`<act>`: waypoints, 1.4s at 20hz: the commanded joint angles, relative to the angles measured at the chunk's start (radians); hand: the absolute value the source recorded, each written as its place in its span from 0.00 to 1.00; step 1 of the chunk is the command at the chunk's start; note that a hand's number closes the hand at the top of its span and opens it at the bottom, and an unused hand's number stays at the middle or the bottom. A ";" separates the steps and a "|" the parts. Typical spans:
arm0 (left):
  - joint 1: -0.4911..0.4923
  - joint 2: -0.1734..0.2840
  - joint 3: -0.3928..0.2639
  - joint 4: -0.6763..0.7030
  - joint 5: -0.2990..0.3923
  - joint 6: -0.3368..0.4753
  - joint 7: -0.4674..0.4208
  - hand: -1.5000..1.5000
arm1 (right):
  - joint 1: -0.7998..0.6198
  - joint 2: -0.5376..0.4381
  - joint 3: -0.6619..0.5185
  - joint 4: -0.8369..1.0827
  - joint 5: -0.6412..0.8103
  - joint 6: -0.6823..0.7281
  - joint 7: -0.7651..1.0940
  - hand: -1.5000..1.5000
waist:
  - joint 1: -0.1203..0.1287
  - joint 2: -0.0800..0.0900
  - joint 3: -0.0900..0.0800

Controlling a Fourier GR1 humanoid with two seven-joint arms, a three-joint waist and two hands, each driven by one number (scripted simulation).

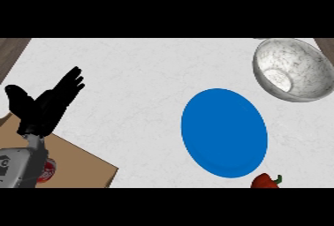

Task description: Pick the sweet potato from the plate and place it in the bowl

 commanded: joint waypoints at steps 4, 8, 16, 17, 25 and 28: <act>-0.029 -0.022 0.001 0.019 -0.024 0.005 -0.019 0.50 | -0.156 0.152 0.100 0.250 0.166 -0.161 -0.018 1.00 | 0.014 0.006 0.001; -0.029 -0.027 -0.014 -0.007 -0.031 -0.005 0.006 0.50 | -0.211 0.206 0.093 0.422 0.200 -0.216 -0.088 1.00 | 0.013 0.006 0.001; 0.030 -0.035 -0.017 -0.015 -0.033 -0.027 -0.033 0.50 | -0.342 0.334 0.114 0.695 0.258 -0.289 -0.172 1.00 | 0.053 0.020 0.002; -0.032 -0.023 0.002 0.001 -0.022 -0.023 -0.005 0.50 | -0.312 0.347 0.126 0.728 0.278 -0.317 -0.200 1.00 | 0.052 0.026 0.003; -0.033 -0.047 -0.035 -0.042 -0.037 -0.021 0.006 0.50 | -0.366 0.375 -0.077 0.906 0.097 -0.274 -0.140 0.00 | 0.073 0.034 0.006; -0.059 -0.037 -0.013 -0.008 -0.029 -0.026 0.007 0.50 | -0.361 0.410 -0.100 0.906 0.083 -0.344 -0.210 0.00 | 0.066 0.036 0.005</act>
